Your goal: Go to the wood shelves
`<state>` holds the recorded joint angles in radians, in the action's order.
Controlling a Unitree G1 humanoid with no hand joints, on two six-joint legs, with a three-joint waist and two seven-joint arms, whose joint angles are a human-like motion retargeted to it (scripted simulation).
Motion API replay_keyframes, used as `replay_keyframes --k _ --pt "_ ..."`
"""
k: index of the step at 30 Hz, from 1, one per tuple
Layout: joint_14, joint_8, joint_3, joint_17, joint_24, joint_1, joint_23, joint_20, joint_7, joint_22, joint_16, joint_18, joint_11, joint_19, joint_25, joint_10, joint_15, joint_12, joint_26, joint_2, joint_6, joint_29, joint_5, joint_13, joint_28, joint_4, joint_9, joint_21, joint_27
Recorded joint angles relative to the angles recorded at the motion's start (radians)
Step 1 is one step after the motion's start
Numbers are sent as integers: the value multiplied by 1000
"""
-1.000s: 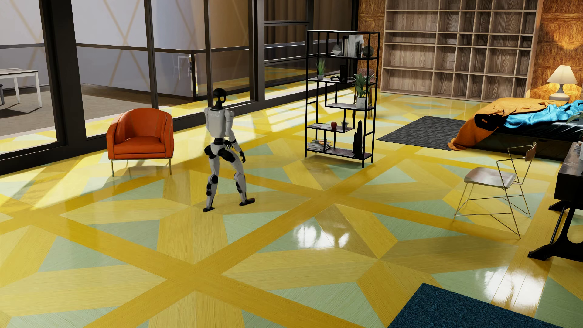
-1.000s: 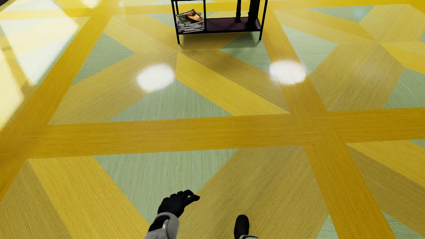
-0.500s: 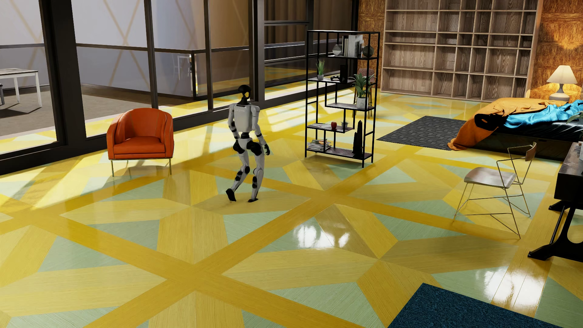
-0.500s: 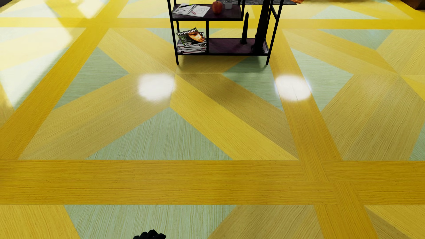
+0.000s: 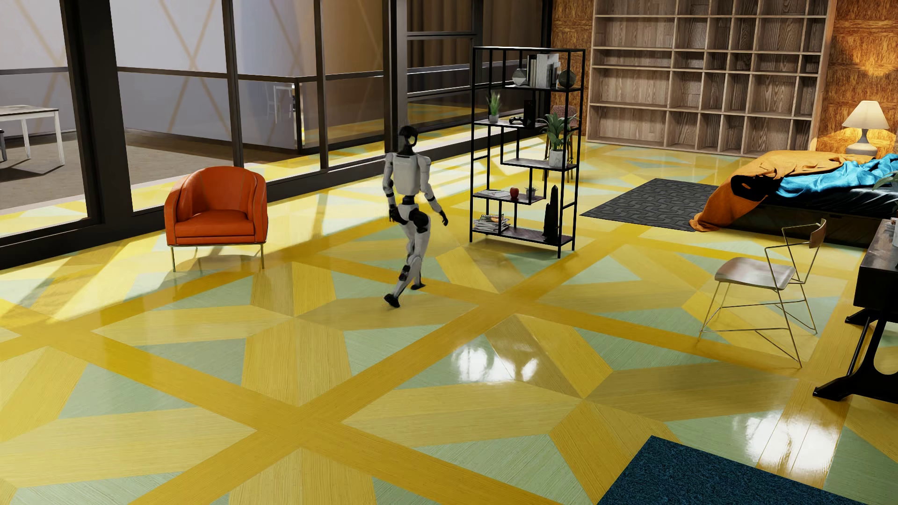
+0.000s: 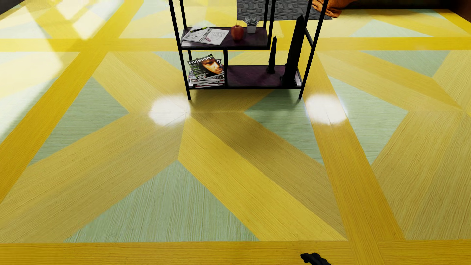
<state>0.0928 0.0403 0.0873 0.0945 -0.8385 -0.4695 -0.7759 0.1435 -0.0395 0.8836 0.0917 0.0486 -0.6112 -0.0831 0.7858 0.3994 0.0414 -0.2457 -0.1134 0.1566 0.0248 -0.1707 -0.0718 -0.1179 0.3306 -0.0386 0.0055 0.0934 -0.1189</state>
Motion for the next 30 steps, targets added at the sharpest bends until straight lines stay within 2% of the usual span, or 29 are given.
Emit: replay_keyframes --k 1,2,3,4,6,7,8,9,11,12,13,15,16,19,20,22,24,26,27,28,30 --pt "-35 -5 1 21 -18 30 -15 13 -20 31 -6 11 -158 -41 12 12 -121 9 6 -69 -17 34 36 -18 -7 -20 1 30 4" --pt "-67 0 1 59 -36 59 -17 28 -42 52 -11 22 -319 -119 47 19 -236 24 14 -152 -33 74 84 -30 -11 -38 4 84 25" --pt "-100 18 1 103 -52 88 1 37 -58 70 -15 25 -456 -161 77 24 -339 47 27 -237 -49 102 141 -45 -11 -56 8 128 54" --pt "-132 18 -4 128 -65 116 26 51 -67 77 -17 29 -559 -163 84 30 -343 74 35 -325 -64 112 181 -62 -10 -77 13 140 64" --pt "-193 22 -18 131 -89 176 79 81 -66 87 -14 38 -646 -111 17 45 -154 139 54 -477 -86 83 228 -114 -9 -117 25 71 39" --pt "-222 30 -28 109 -90 212 98 82 -55 87 -19 42 -618 -105 -22 46 -73 176 61 -534 -93 53 249 -135 -8 -133 29 27 8" --pt "-249 35 -39 93 -82 246 113 78 -40 76 -25 45 -549 -62 -51 49 3 209 71 -581 -97 30 261 -153 -6 -148 33 -11 -18" --pt "-274 49 -50 80 -73 279 130 79 -22 60 -32 48 -444 -37 -64 49 65 244 79 -618 -100 17 272 -170 -3 -158 35 -36 -35" --pt "-312 91 -68 71 -61 342 126 98 13 13 -29 50 -175 3 -58 36 95 294 109 -664 -101 26 288 -176 6 -171 35 -37 -45" --pt "-323 113 -75 72 -54 377 114 110 29 -12 -27 50 -23 7 -41 16 77 313 121 -673 -101 46 282 -173 8 -175 33 -23 -44" --pt "-332 121 -79 74 -44 414 101 121 44 -34 -27 50 133 -13 -19 -8 51 327 132 -673 -100 68 265 -168 10 -177 30 -9 -42" --pt "-348 111 -84 69 -27 482 92 145 71 -63 -32 49 384 -94 11 -39 25 348 142 -661 -95 90 232 -166 13 -179 24 -11 -38" --pt "-362 113 -86 62 -21 512 95 156 82 -66 -36 46 412 -124 12 -39 39 353 140 -664 -94 88 229 -169 15 -181 22 -24 -37" --pt "-343 128 -96 29 -12 601 82 171 109 -43 -36 33 322 2 16 -23 -117 330 118 -647 -82 81 208 -164 16 -151 6 -48 -43" --pt "-309 140 -99 18 -11 620 70 170 111 -20 -35 35 288 25 21 3 -152 312 102 -629 -73 82 199 -160 12 -134 -1 -54 -49" --pt "-173 164 -104 -5 -13 611 45 163 110 41 -26 14 254 62 26 114 -106 271 56 -583 -46 83 157 -147 -24 -85 -13 -67 -58" --pt "4 209 -113 -30 -40 516 32 192 94 85 4 -41 253 96 27 346 -50 240 29 -522 -17 78 112 -123 -102 -18 -15 -75 -56" --pt "185 264 -119 -43 -84 367 35 245 49 91 66 -185 242 119 26 624 6 231 48 -474 14 71 67 -105 -171 98 -11 -69 -35" --pt "220 284 -118 -43 -87 292 25 250 42 77 95 -225 236 124 27 735 33 220 57 -451 31 56 40 -100 -182 150 -8 -67 -10" --pt "138 297 -114 -45 -70 221 13 228 52 55 116 -209 230 129 31 811 60 202 53 -426 45 44 14 -82 -177 162 -5 -66 0" --pt "-44 302 -104 -53 7 107 -17 131 68 1 120 -181 222 138 46 837 104 149 18 -374 64 30 -28 -34 -132 163 2 -73 -5"
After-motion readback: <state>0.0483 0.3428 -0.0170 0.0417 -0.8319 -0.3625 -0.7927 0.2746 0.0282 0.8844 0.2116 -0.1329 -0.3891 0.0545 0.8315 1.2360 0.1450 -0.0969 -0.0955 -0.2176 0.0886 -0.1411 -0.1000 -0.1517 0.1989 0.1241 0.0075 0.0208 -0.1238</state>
